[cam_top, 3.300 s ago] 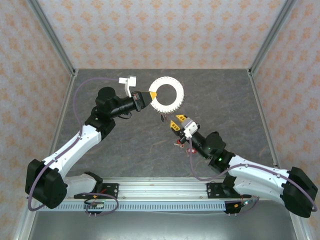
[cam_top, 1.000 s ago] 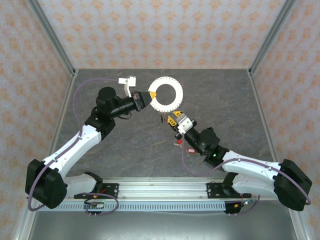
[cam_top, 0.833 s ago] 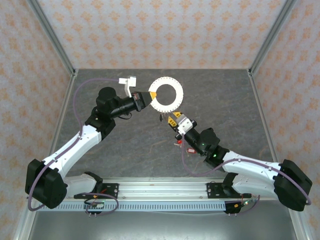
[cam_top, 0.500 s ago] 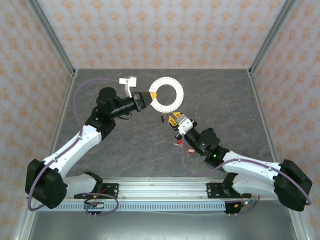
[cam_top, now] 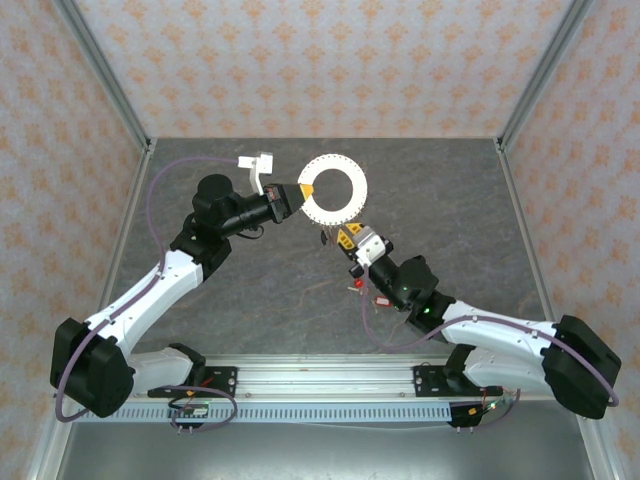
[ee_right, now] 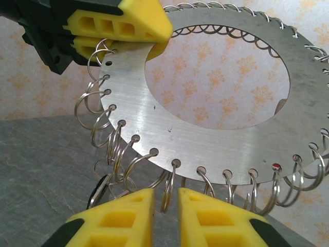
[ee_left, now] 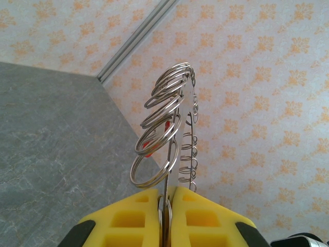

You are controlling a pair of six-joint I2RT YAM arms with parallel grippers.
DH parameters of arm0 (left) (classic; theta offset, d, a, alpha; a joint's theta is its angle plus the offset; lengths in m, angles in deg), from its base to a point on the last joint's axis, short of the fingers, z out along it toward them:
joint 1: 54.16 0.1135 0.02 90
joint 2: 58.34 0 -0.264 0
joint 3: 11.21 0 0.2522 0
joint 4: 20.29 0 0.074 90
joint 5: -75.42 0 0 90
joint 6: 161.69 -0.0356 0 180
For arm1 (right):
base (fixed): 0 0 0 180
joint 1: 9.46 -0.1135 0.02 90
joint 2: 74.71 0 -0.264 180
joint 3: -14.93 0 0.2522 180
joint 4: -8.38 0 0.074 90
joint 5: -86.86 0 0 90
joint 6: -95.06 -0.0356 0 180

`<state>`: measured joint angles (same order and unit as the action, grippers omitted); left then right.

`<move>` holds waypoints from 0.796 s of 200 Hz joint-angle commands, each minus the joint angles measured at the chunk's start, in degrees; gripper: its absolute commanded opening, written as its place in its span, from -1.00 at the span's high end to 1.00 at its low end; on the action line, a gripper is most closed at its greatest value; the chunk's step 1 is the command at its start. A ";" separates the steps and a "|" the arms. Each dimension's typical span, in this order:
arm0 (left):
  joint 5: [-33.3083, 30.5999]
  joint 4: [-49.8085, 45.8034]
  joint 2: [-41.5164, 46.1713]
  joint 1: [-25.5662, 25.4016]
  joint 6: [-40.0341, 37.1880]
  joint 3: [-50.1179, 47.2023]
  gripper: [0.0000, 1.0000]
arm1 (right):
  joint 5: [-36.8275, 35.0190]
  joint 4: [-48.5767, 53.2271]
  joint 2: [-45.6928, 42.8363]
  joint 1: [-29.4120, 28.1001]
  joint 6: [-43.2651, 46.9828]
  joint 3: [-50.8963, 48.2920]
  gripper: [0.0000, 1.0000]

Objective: Put the keys on the keyring

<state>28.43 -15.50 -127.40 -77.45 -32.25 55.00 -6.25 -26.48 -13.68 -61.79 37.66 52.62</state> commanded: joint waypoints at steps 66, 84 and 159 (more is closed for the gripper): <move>-0.02 1.56 1.55 -0.56 -0.03 0.67 1.00 | -0.75 -4.90 1.98 0.52 -2.10 1.48 0.72; -0.20 1.32 1.76 -0.62 -0.15 0.66 1.00 | -0.59 -5.48 2.10 0.91 -2.36 1.76 0.72; -0.96 1.84 1.73 -0.61 0.50 0.32 1.00 | 0.48 -4.01 1.90 1.36 -3.68 1.21 0.95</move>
<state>28.30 -15.88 -127.40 -77.45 -32.25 55.00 -6.19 -29.32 -11.75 -60.79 35.03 52.71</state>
